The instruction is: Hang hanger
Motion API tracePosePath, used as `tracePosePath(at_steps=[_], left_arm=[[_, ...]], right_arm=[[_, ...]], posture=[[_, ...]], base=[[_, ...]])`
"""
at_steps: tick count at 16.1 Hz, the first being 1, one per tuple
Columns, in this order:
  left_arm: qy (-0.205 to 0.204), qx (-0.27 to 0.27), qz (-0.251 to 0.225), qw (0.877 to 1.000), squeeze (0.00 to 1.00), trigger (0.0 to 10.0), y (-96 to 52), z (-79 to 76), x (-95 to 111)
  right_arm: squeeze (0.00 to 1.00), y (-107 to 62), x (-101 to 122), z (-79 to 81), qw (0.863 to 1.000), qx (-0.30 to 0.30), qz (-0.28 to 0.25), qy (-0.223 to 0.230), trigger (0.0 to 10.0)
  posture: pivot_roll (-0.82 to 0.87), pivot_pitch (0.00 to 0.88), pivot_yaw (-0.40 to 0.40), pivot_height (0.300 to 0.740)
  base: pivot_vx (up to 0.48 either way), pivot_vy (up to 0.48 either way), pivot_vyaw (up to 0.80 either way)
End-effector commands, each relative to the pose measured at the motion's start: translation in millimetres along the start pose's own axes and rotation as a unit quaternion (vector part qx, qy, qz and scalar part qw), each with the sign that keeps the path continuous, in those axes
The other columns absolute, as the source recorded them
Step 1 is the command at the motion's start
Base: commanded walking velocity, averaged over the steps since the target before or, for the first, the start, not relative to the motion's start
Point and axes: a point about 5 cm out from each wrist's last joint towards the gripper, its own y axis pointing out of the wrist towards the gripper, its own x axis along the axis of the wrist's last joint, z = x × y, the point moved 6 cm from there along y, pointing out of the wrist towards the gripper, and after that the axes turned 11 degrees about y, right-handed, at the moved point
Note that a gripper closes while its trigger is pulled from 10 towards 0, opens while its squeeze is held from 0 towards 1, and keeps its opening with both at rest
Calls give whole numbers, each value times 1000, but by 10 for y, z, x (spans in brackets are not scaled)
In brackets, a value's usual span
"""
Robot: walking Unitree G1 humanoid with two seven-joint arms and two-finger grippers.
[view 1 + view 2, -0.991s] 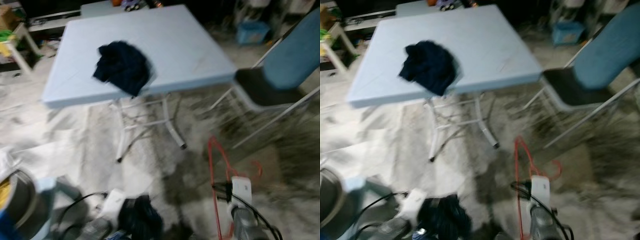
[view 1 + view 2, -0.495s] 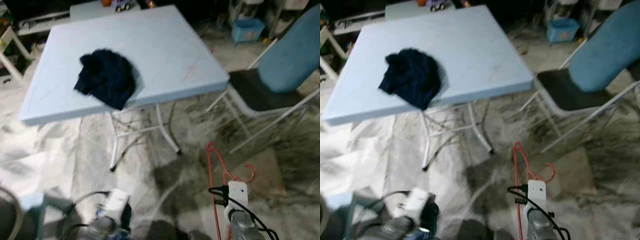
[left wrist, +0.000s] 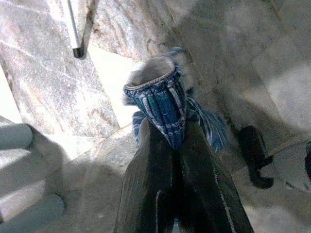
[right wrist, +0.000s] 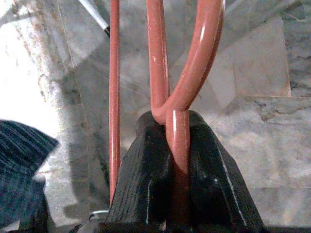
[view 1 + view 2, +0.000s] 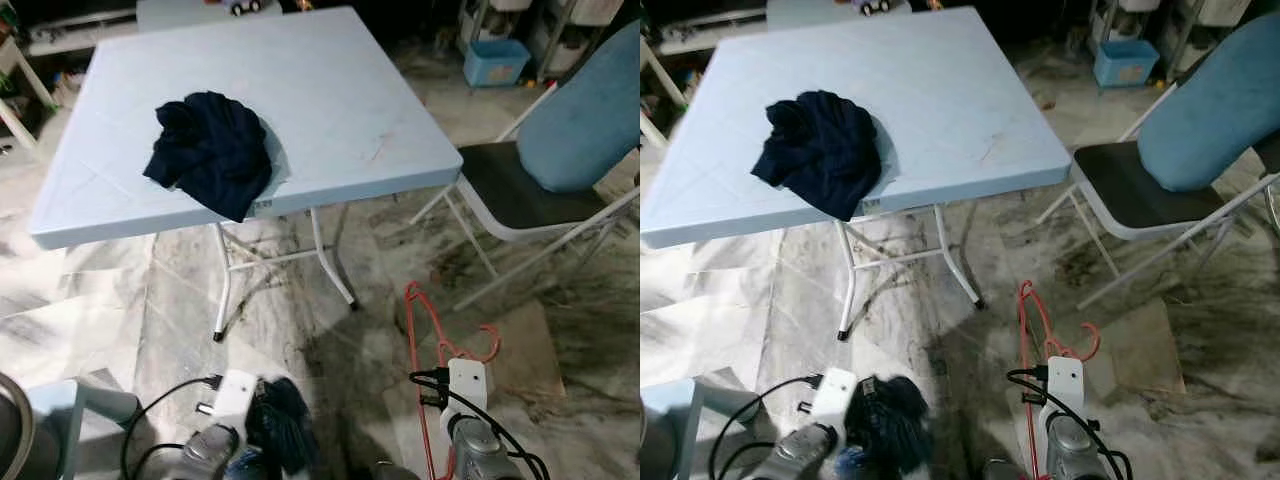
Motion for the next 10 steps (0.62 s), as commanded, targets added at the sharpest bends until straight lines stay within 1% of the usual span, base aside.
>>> tracePosePath(at_steps=[1, 2, 3, 4, 5, 6, 7, 8, 10], left_arm=[[-16, 9, -38, 999, 0, 10000, 30, 201, 259], [-14, 6, -82, 997, 0, 10000, 39, 261, 507], [1, 13, -114, 993, 0, 10000, 28, 310, 666], [21, 39, -163, 986, 0, 10000, -10, 413, 898], [27, 62, -211, 975, 0, 10000, -73, 513, 1124], [25, 69, -240, 968, 0, 10000, -126, 563, 1240], [38, 71, -284, 955, 0, 10000, -235, 591, 1394], [41, 74, -311, 947, 0, 10000, -327, 594, 1479], [57, 66, -340, 936, 0, 10000, -452, 496, 1552]], right_arm=[[0, 5, 65, -30, 1000, -5, -15, 23, 10000], [0, 17, 228, -46, 998, -1, -49, 36, 10000], [0, 14, 377, -63, 996, 2, -83, 38, 10000], [0, -7, 565, -78, 991, 7, -128, 31, 10000], [0, -46, 722, -89, 986, 12, -167, 16, 10000], [0, -84, 814, -111, 981, 14, -192, 11, 10000], [0, -163, 944, -186, 973, 8, -229, 8, 10000], [0, -220, 1012, -244, 968, 0, -249, 4, 10000], [0, -310, 1103, -314, 962, -12, -274, 15, 10000]], posture=[[-67, 102, 32, 740], [-64, 103, 31, 740], [-64, 105, 29, 740], [-65, 113, 30, 740], [-70, 120, 31, 740], [-75, 131, 33, 740], [-75, 137, 34, 740], [-75, 154, 32, 740], [-77, 169, 33, 740]], base=[[0, 0, 0], [0, 0, 0], [0, 0, 0], [0, 0, 0], [0, 0, 0], [0, 0, 0], [0, 0, 0], [0, 0, 0], [0, 0, 0]])
